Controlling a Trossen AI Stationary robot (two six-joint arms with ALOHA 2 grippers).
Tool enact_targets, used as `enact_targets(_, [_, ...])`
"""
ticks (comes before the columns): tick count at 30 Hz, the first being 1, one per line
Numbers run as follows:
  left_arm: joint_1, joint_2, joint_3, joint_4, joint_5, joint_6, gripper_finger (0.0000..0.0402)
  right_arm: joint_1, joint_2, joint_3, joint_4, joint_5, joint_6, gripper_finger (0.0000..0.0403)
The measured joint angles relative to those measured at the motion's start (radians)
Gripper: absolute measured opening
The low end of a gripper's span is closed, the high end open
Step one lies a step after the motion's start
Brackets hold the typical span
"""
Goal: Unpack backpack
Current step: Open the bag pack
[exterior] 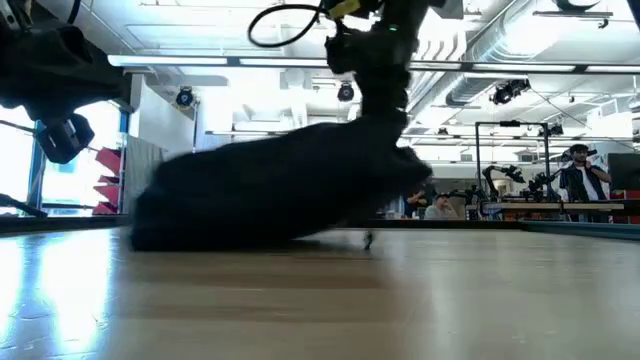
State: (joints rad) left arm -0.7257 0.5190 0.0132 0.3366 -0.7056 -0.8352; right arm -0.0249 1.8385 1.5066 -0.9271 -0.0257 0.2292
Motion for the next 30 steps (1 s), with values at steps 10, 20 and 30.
enact_targets(10, [-0.023,0.0,0.0,0.008,-0.037,0.0,0.0014,0.343,-0.004,-0.267,0.317,-0.142,0.09,0.0004])
enact_targets(20, [0.043,0.0,0.0,0.131,-0.019,0.092,0.0022,0.419,0.0,-0.074,0.167,0.029,0.116,0.0125])
enact_targets(30, [0.083,0.0,0.024,0.177,0.414,-0.087,0.0101,0.417,-0.002,0.183,0.034,0.165,-0.085,0.0245])
